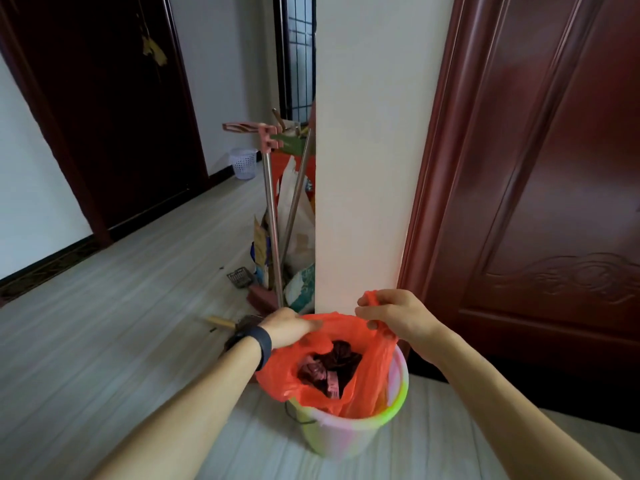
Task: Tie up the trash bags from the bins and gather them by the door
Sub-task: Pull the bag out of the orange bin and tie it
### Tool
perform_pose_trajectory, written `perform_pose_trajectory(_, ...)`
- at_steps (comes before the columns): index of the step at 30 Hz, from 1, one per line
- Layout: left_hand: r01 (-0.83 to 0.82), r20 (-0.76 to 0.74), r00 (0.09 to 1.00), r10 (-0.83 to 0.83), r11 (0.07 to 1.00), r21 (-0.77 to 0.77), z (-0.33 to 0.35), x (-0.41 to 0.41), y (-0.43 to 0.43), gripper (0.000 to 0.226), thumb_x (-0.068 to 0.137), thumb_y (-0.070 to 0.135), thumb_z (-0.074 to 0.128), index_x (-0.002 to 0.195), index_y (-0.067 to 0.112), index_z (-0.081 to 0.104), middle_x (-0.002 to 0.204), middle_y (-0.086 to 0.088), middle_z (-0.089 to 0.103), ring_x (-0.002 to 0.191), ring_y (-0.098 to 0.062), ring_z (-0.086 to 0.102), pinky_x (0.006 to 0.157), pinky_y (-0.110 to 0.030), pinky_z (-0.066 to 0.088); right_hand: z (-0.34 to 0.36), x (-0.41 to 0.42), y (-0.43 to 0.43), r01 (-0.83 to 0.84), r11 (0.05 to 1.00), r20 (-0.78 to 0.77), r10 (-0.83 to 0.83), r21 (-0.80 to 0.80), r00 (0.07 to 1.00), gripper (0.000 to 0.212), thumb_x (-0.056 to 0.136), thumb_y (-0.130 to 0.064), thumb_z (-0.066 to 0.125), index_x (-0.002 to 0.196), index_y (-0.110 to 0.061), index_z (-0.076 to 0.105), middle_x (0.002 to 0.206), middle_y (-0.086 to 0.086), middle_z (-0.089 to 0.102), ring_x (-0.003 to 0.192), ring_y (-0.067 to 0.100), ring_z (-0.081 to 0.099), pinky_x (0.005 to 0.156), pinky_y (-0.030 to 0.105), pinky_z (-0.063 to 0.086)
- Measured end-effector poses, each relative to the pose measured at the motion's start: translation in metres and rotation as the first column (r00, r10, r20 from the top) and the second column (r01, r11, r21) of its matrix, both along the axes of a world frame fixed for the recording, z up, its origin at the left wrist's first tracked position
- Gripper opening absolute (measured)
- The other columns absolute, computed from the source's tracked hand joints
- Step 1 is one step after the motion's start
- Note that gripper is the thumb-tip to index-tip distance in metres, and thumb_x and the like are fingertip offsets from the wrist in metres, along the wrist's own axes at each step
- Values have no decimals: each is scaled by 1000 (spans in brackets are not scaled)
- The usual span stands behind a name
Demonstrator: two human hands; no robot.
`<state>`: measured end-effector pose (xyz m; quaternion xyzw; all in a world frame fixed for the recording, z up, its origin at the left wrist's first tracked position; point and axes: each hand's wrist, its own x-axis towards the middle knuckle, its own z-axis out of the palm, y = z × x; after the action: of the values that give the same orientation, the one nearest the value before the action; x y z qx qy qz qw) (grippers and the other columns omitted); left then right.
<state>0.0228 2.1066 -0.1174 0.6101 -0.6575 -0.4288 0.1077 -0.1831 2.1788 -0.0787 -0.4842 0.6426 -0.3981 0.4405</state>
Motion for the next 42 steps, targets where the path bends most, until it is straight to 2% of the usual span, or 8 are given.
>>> perform_pose_trajectory(2, -8, -194, 981, 27, 995, 95, -2, 1, 8, 10, 90, 13, 62, 91, 13, 72, 83, -7, 70, 72, -22, 67, 67, -32, 55, -7, 1, 1, -19, 1000, -13, 19, 8, 1000, 21, 81, -13, 76, 100, -5, 70, 64, 5, 59, 57, 15, 51, 47, 21, 33)
perform_pose_trajectory(5, 200, -105, 975, -198, 980, 11, -13, 7, 11, 47, 81, -13, 50, 114, 14, 69, 101, -3, 70, 88, -16, 65, 69, -22, 53, -16, 5, 1, -26, 999, -9, 26, 24, 1000, 25, 80, -13, 77, 102, -4, 69, 65, 6, 58, 68, 21, 48, 50, 25, 31)
perform_pose_trajectory(13, 452, 381, 870, -312, 813, -366, -28, 3, 19, 14, 80, 39, 66, 81, 29, 76, 83, 2, 74, 82, -22, 67, 72, -32, 54, -31, 8, 0, -41, 998, 36, 39, 48, 999, 26, 77, -12, 80, 100, -6, 69, 70, 6, 63, 69, 19, 55, 63, 31, 38)
perform_pose_trajectory(21, 165, 219, 975, -35, 772, -613, -10, -32, 17, 26, 80, 48, 58, 83, 26, 71, 75, 3, 70, 75, -21, 64, 61, -32, 54, -33, 1, 9, -27, 997, 37, 24, 75, 999, 53, 75, -45, 81, 93, 4, 73, 97, 23, 73, 65, 17, 57, 66, 30, 44)
perform_pose_trajectory(24, 141, 159, 986, -46, 742, -655, -18, -39, 17, 30, 84, 45, 60, 73, 18, 65, 63, 2, 63, 66, -19, 61, 51, -29, 47, -33, -1, 9, 22, 999, -16, -21, 41, 1000, 42, 80, -32, 81, 91, 7, 73, 72, 17, 72, 47, 7, 53, 47, 14, 39)
perform_pose_trajectory(29, 103, 53, 995, -89, 775, -623, -29, -35, 19, 35, 80, 51, 58, 77, 19, 71, 63, 6, 67, 67, -8, 65, 55, -30, 53, -39, -1, 8, 41, 998, -92, -35, 57, 995, 14, 82, -6, 75, 92, 4, 73, 38, -12, 53, 35, -2, 46, 40, 9, 34)
perform_pose_trajectory(37, -22, -149, 988, -43, 912, -409, -83, 9, 20, 39, 93, 56, 48, 115, 31, 69, 108, 14, 68, 99, -5, 64, 89, -29, 51, -36, -4, 1, 101, 995, -156, -100, 0, 983, 5, 84, -10, 70, 86, -13, 73, 64, -5, 68, 57, 11, 56, 47, 18, 42)
perform_pose_trajectory(42, 189, 256, 959, -124, 950, -249, -157, 33, 11, 46, 92, 30, 32, 131, 17, 53, 139, -6, 52, 130, -28, 48, 108, -37, 39, 2, 1, -18, 229, 952, -73, -248, -204, 966, 14, 85, -5, 67, 80, -18, 70, 72, 5, 69, 54, 7, 60, 54, 21, 46)
